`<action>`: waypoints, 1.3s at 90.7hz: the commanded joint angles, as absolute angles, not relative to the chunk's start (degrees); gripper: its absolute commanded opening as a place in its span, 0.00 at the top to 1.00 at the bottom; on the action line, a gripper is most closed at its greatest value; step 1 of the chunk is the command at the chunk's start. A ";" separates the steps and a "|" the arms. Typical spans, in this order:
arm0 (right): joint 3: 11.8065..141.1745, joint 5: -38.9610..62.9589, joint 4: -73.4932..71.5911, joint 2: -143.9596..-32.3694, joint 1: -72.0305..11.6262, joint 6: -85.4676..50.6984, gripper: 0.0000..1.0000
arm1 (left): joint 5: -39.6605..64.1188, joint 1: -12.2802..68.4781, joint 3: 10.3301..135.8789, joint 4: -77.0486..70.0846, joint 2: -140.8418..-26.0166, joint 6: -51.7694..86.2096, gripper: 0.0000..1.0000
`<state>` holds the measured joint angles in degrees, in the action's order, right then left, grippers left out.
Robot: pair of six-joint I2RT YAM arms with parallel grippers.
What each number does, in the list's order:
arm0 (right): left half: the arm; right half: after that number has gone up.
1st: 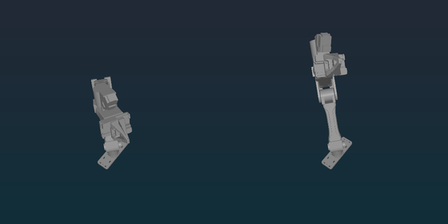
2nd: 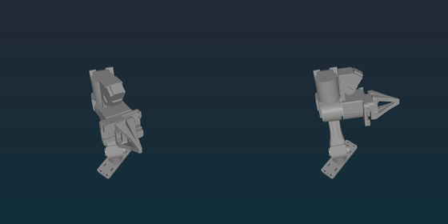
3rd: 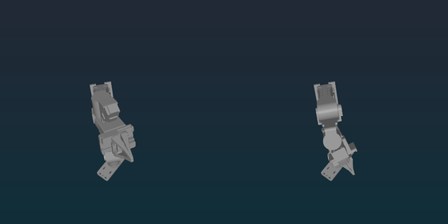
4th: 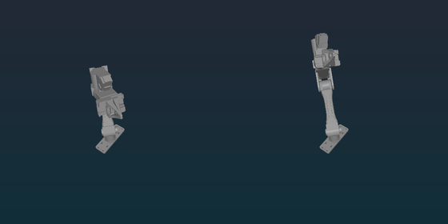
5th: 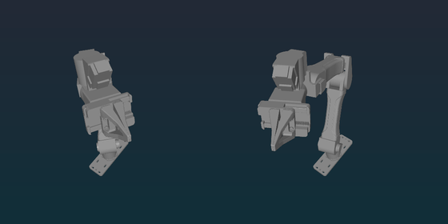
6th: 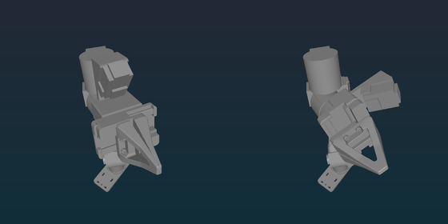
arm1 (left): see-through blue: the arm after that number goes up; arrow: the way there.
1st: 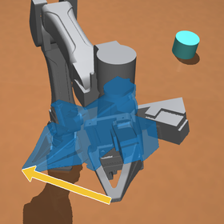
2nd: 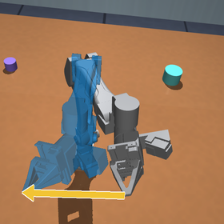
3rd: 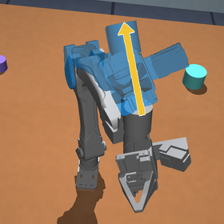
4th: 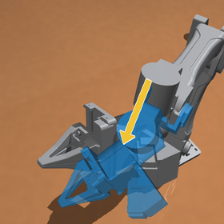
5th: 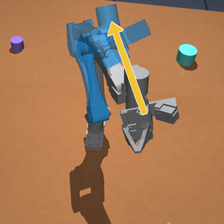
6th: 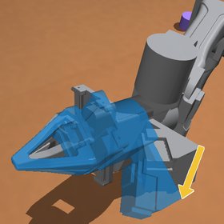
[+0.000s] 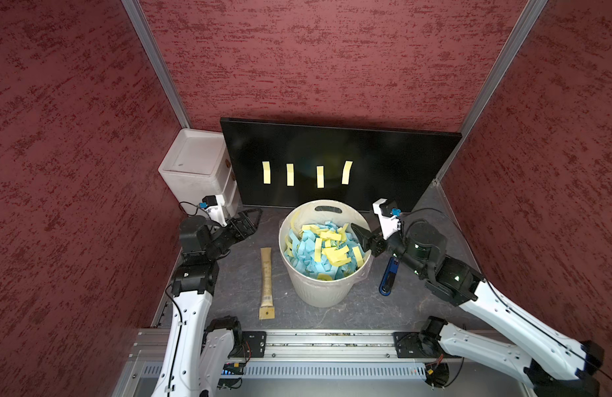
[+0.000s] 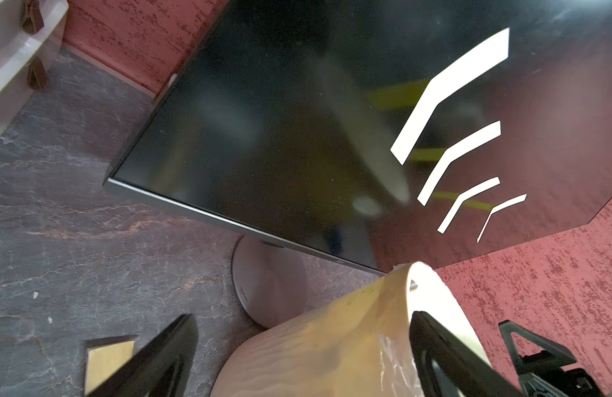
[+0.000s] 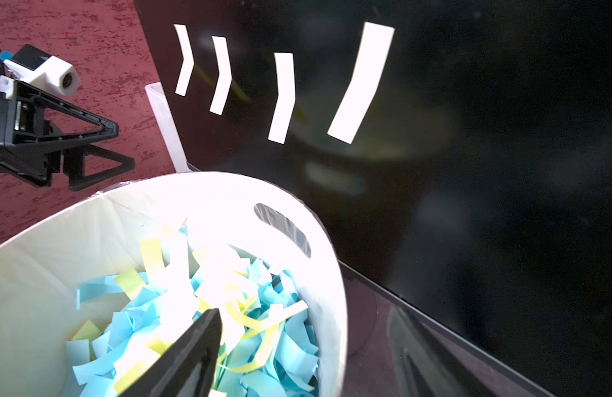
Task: Remove the sticky note from the monitor
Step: Tear off the sticky note from the monitor.
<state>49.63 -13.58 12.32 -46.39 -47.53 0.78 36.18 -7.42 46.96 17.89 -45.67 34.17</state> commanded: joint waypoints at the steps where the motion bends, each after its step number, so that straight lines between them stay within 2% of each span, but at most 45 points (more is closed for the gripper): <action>1: 46.70 -19.89 6.80 -42.80 -47.69 3.55 0.03 | 38.71 -7.24 50.11 15.75 -46.84 36.75 0.00; 21: 41.17 -26.12 1.95 -36.93 -47.42 6.85 0.02 | 39.63 -7.13 53.11 13.50 -48.97 40.46 0.00; 39: 38.41 -29.43 -1.89 -32.85 -46.83 7.60 0.02 | 39.73 -6.56 54.76 11.00 -51.48 44.28 0.05; 88: 38.77 -30.41 0.85 -27.44 -46.58 6.05 0.02 | 36.94 -1.70 62.53 8.90 -62.05 46.17 0.22; 118: 38.41 -30.60 0.18 -26.94 -46.58 6.15 0.02 | 33.80 0.09 64.06 7.76 -64.68 45.91 0.35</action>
<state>38.50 -29.26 1.52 -27.75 -46.94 6.28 35.48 -0.25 62.24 9.76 -64.38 46.50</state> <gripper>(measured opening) 0.983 0.669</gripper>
